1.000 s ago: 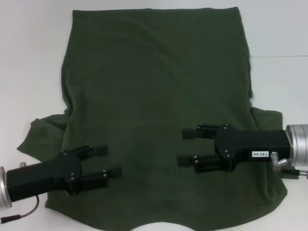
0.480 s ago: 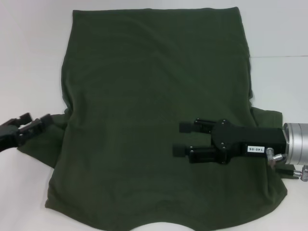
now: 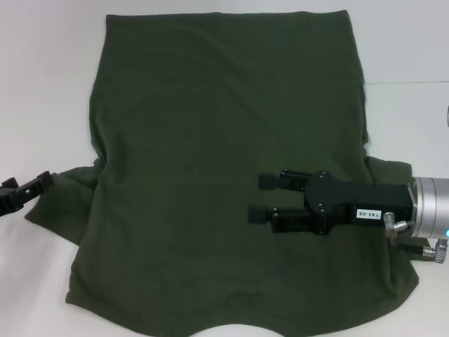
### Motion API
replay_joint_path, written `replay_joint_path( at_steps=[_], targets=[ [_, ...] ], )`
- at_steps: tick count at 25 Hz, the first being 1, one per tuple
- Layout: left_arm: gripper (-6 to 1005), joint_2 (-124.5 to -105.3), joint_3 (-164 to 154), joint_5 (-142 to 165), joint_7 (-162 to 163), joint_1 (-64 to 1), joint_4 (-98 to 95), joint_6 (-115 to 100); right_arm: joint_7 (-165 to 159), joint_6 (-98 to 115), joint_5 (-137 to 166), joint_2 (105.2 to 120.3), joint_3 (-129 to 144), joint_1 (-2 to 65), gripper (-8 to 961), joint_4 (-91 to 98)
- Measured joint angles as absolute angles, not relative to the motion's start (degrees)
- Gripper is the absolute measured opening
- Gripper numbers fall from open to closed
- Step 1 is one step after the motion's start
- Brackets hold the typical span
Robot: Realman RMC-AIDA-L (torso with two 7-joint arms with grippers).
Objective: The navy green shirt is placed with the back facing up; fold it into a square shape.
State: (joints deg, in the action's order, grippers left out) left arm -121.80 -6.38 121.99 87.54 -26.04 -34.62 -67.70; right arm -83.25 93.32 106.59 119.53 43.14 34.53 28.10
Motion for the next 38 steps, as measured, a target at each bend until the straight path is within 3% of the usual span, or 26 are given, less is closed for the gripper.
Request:
replay_joint_path(
  at_steps=[21, 36, 38],
  targets=[
    [899, -123.20, -11.55, 122.31, 83.17, -26.92, -32.34, -63.66, -83.50, 93.35, 106.61, 119.49, 43.06, 34.01, 912, 27.95],
    [884, -123.15, -15.17, 122.67, 83.65, -26.76, -33.76, -64.21, -83.50, 93.33, 106.54, 119.44, 42.40, 34.03, 911, 27.95],
    [774, -123.14, -15.27, 122.70, 83.68, -26.75, -33.77, -64.22, -83.50, 93.33, 106.52, 119.44, 42.38, 34.07, 911, 27.95]
  ],
)
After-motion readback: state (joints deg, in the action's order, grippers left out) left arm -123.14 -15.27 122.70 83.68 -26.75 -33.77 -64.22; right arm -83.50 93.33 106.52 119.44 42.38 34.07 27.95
